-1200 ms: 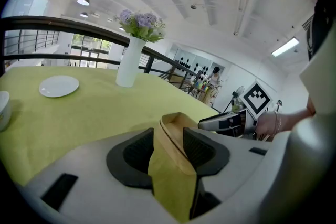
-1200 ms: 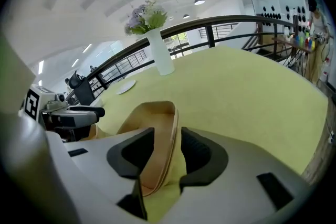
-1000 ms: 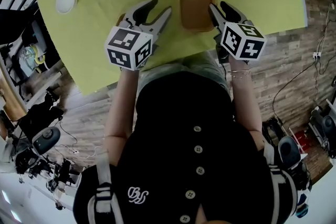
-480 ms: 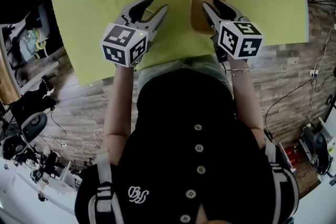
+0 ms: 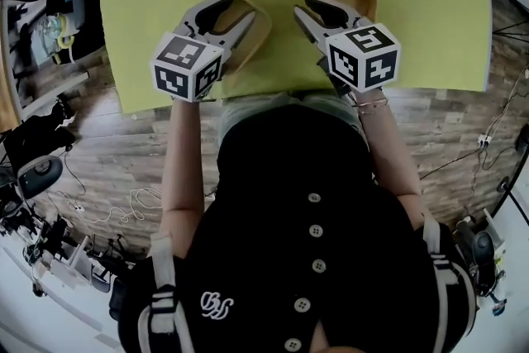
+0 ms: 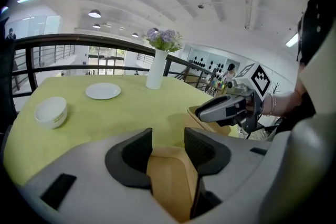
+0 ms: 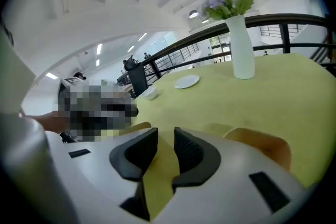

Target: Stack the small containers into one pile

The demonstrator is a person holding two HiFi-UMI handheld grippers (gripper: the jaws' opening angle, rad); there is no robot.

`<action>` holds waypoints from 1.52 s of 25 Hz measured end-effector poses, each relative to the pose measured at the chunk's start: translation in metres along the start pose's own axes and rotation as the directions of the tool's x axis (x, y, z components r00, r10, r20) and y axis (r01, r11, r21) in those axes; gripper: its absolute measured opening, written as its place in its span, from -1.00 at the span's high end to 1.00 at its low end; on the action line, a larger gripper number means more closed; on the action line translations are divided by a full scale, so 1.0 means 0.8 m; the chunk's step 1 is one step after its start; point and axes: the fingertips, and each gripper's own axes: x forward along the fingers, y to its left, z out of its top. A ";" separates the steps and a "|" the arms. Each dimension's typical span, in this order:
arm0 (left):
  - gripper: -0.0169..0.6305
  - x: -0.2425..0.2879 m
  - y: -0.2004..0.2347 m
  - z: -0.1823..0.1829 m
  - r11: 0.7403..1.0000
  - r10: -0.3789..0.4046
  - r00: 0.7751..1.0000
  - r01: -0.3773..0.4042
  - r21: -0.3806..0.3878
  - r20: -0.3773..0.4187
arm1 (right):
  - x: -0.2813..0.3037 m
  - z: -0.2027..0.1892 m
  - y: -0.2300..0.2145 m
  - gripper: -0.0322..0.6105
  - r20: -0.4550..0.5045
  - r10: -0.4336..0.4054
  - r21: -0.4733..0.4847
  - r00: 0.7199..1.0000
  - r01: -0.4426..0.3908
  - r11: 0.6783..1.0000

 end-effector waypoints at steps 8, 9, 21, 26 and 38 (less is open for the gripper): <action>0.34 -0.025 0.026 -0.034 0.998 0.047 0.999 -0.047 -0.035 -0.015 | 0.028 0.001 0.035 0.78 -0.028 0.091 -0.014 0.995 -0.091 0.996; 0.34 -0.030 0.030 -0.038 0.998 0.058 0.998 -0.059 -0.032 -0.024 | 0.030 0.000 0.039 0.82 -0.031 0.098 -0.013 0.995 -0.099 0.995; 0.43 -0.048 0.068 -0.101 0.992 0.111 0.966 -0.094 0.083 -0.233 | 0.028 -0.011 0.086 0.86 -0.032 0.279 -0.040 0.960 -0.281 0.959; 0.44 -0.036 0.071 -0.111 0.991 0.089 0.952 -0.055 0.123 -0.294 | 0.027 -0.025 0.084 0.86 -0.058 0.276 -0.033 0.959 -0.278 0.960; 0.80 -0.008 0.069 -0.107 0.992 0.042 0.947 0.000 0.129 -0.319 | 0.013 -0.031 0.065 0.86 -0.027 0.230 0.001 0.973 -0.230 0.973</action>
